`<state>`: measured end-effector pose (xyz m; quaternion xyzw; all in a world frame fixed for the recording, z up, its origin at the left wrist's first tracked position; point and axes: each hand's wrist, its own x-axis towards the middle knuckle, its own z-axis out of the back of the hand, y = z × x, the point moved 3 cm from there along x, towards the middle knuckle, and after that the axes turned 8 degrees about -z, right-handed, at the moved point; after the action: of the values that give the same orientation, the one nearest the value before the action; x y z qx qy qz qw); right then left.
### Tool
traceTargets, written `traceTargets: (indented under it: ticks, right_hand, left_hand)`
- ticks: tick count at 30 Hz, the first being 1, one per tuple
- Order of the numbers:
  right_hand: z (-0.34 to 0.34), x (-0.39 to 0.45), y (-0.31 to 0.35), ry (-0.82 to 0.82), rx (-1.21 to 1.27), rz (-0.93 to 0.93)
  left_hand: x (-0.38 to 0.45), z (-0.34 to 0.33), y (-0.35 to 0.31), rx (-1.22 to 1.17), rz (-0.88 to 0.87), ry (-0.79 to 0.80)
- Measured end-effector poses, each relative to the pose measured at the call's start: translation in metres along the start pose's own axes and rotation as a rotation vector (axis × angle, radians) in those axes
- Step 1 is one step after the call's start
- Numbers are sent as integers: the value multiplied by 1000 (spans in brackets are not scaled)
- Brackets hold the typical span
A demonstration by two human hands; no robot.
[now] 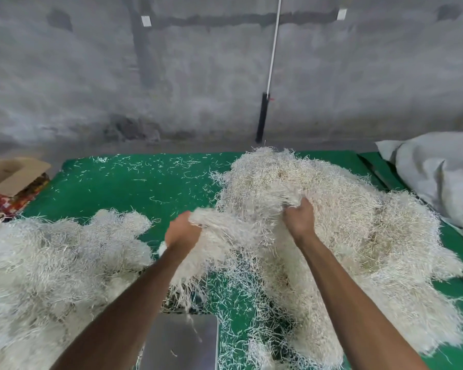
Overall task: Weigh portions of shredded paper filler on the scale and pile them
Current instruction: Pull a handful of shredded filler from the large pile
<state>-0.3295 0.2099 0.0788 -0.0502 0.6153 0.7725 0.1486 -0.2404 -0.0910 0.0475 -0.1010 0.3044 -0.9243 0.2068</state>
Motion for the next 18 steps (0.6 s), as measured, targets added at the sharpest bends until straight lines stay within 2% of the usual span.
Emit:
traceTargets:
  ticks: [4, 7, 8, 11, 14, 16, 18]
  right_hand:
    - [47, 7, -16, -190, 14, -89]
    - [60, 11, -26, -285, 4, -112]
    - [58, 12, -28, -258, -16, -108]
    - [39, 9, -28, 1, -113, -70]
    - [21, -10, -21, 191, -282, -13]
    - [17, -18, -14, 236, -458, 18]
    - [20, -22, -4, 227, -777, 66]
  left_hand:
    - [14, 42, 70, -81, 368, -151]
    - [13, 44, 84, -130, 435, -210]
    - [13, 43, 81, -145, 430, -204]
    - [11, 37, 65, -236, 418, -181]
    - [13, 30, 44, -271, 409, -158]
    - [17, 30, 29, -346, 402, -192]
    - [23, 39, 15, -500, 401, -253]
